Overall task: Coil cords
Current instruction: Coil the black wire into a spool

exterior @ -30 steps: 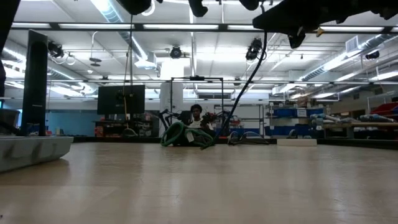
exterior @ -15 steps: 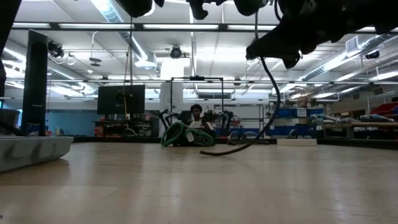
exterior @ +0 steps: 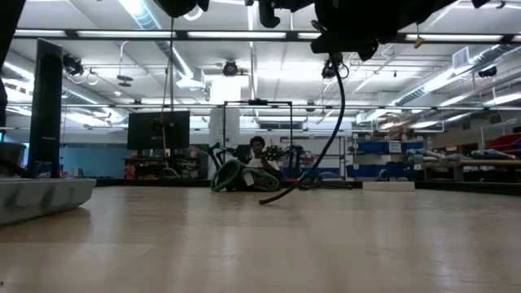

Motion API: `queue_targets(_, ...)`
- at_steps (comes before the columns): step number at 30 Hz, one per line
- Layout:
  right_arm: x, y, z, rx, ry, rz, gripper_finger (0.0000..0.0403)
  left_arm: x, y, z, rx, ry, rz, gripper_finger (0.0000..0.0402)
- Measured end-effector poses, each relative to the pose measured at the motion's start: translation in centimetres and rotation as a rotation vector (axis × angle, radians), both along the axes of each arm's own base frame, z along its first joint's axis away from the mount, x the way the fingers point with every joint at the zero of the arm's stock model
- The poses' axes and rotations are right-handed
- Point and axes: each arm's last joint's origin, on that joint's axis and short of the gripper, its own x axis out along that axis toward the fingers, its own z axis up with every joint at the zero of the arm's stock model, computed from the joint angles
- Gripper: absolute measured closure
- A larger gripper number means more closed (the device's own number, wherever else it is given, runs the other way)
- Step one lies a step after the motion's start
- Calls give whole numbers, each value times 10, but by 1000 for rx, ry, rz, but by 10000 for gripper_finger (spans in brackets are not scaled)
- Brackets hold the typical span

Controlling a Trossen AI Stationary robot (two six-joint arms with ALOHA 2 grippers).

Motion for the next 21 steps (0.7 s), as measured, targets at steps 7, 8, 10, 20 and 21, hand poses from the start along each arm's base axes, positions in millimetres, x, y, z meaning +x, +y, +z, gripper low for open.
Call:
queue_targets(7,-1,9,12,-16,73,39,398,0,-3,-4,42,57,8,401)
queue_targets(8,-1,10,12,-18,82,37,398,0,-3,-4,52,65,10,401)
queue_targets(10,-3,10,13,-18,102,37,398,1,-3,-5,58,78,11,401)
queue_targets(20,-16,16,28,-31,47,45,399,1,-3,-13,69,163,7,401)
queue_targets(21,-17,16,30,-33,42,46,399,1,-3,-13,68,162,8,401)
